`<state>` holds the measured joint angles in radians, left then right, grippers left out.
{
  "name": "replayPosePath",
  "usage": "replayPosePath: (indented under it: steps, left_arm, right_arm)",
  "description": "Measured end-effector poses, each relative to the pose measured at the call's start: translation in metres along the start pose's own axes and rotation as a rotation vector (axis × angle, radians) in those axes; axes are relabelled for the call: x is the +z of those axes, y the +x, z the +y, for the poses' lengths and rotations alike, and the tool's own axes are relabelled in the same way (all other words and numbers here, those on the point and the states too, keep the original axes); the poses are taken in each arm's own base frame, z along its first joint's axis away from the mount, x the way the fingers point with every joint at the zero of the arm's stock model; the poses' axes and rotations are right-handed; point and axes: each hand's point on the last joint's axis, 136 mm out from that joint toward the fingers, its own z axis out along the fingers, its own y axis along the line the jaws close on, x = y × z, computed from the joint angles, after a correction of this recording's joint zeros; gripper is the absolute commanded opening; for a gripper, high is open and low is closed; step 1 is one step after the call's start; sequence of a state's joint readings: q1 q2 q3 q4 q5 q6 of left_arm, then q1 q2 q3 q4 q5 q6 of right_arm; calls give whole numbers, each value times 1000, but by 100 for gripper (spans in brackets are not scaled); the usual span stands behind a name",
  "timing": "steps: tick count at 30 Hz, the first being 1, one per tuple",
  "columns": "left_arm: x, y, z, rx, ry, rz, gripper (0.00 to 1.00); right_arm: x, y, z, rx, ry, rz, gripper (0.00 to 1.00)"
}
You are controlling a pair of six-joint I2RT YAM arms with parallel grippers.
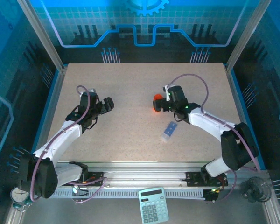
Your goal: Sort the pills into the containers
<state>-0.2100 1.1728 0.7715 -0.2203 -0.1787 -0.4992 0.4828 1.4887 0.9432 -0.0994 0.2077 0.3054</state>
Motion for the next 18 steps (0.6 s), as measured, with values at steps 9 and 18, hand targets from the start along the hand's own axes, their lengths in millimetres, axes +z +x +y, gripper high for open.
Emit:
replayPosePath:
  steps: [9, 18]
  left_arm:
    - [0, 3, -5, -5, 27, 18, 99]
    - [0, 9, -5, -32, 41, 38, 99]
  right_arm:
    - [-18, 77, -35, 141, 68, 192, 100]
    - [-29, 145, -32, 299, 31, 328, 100]
